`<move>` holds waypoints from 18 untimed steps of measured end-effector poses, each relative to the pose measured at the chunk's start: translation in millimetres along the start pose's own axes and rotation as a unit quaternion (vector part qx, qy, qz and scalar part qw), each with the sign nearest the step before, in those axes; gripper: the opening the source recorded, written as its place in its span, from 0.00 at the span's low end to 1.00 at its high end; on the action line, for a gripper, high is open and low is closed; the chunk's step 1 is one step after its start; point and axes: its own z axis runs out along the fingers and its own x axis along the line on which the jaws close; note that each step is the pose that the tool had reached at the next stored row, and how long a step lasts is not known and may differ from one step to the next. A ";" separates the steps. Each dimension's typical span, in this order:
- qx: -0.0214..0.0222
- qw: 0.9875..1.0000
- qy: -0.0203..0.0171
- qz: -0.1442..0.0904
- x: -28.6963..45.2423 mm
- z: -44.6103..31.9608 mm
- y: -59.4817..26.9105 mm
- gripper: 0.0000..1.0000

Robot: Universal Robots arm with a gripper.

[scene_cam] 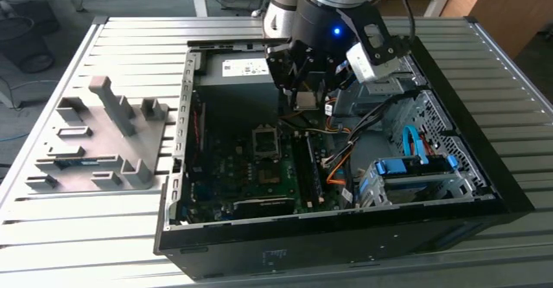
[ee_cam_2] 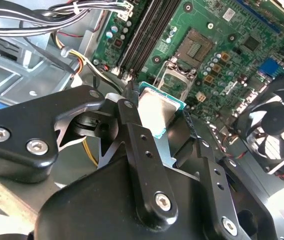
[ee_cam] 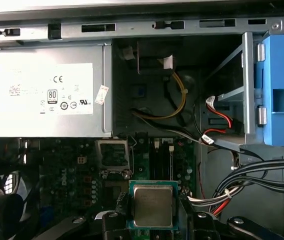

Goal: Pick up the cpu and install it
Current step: 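Pick up the cpu and move it towards the insertion slot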

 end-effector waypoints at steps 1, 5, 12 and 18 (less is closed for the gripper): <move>0.000 1.000 0.000 0.000 -0.1 1.8 0.0 0.47; 0.000 1.000 0.000 0.000 -0.6 8.9 -0.2 0.47; 0.000 1.000 0.000 0.000 14.3 19.7 -0.4 0.47; 0.001 1.000 0.000 0.000 20.3 22.3 -0.4 0.47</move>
